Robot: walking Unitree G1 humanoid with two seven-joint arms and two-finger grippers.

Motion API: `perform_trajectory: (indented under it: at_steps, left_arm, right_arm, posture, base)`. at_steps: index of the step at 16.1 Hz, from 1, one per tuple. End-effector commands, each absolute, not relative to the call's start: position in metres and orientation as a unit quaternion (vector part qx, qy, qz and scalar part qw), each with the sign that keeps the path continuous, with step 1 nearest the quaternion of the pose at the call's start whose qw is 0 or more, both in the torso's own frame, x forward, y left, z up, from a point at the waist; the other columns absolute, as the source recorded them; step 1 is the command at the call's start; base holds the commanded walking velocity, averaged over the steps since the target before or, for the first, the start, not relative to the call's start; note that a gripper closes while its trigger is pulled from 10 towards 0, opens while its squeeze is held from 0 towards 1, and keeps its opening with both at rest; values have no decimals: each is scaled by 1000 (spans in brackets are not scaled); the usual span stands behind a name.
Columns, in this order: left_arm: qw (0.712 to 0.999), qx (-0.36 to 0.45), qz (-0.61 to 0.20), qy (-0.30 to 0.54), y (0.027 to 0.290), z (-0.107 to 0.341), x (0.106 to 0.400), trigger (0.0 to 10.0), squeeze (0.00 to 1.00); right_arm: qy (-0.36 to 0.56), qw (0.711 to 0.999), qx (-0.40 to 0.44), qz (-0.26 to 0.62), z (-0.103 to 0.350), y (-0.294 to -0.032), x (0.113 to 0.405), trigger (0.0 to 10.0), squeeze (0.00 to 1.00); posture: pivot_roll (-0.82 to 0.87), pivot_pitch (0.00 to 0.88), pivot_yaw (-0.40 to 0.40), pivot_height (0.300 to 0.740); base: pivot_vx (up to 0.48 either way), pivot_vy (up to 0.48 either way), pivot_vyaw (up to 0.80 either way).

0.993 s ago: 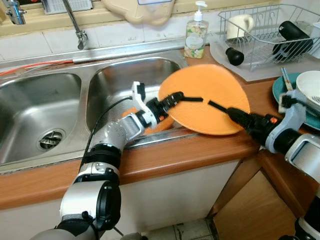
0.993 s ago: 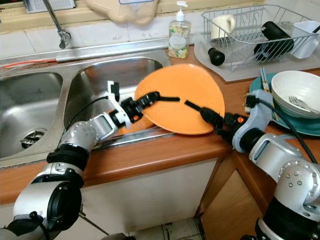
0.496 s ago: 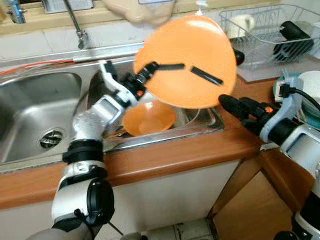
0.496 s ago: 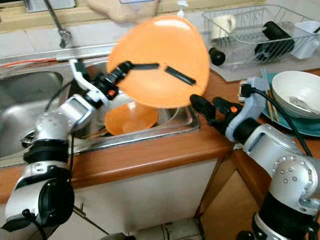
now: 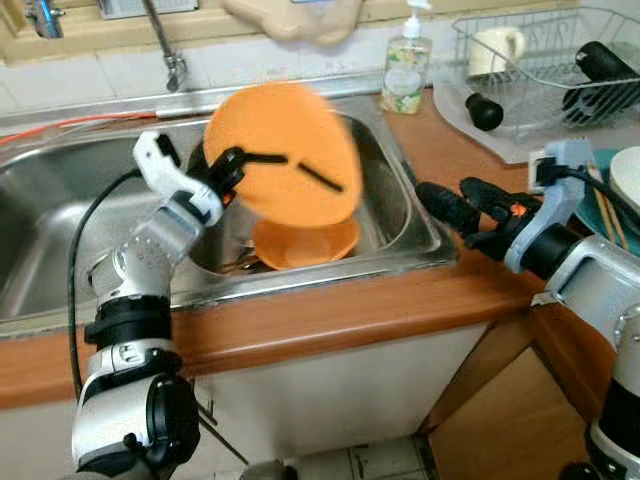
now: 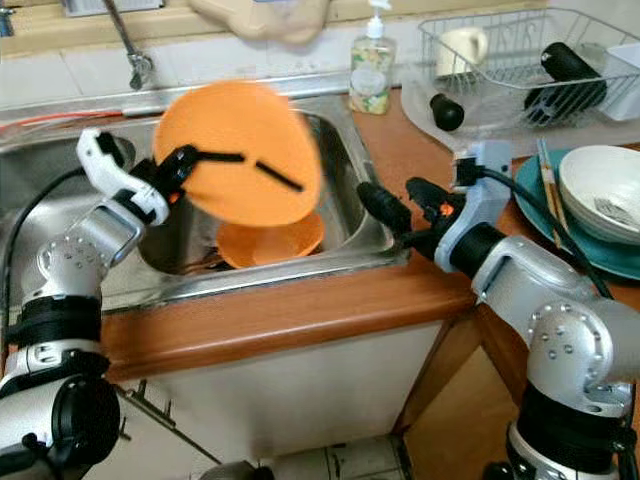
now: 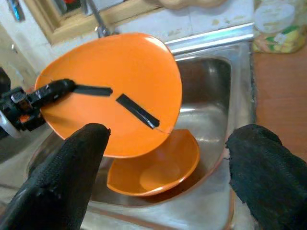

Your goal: Kitchen organization

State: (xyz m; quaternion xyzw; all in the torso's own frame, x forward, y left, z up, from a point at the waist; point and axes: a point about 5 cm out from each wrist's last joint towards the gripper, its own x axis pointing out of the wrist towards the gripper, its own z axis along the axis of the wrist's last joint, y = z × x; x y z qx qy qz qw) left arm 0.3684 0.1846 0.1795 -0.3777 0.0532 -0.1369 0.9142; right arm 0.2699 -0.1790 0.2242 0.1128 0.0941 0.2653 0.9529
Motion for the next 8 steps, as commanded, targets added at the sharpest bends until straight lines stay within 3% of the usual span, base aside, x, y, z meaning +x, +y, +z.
perform_trajectory:
  at_steps: [1,8]
  left_arm:
    - [923,-363,-114,54,186,182,373,0,0]
    - [927,-345,-50,136,169,150,389,0,0]
  right_arm:
    - [95,950,81,286,225,-170,267,10000,0]
    - [125,940,1,317,212,-157,262,10000,0]
  posture:
    - [-162,0,72,740]
    - [-188,0,80,740]
  base:
    - [0,0,0]
    - [0,0,0]
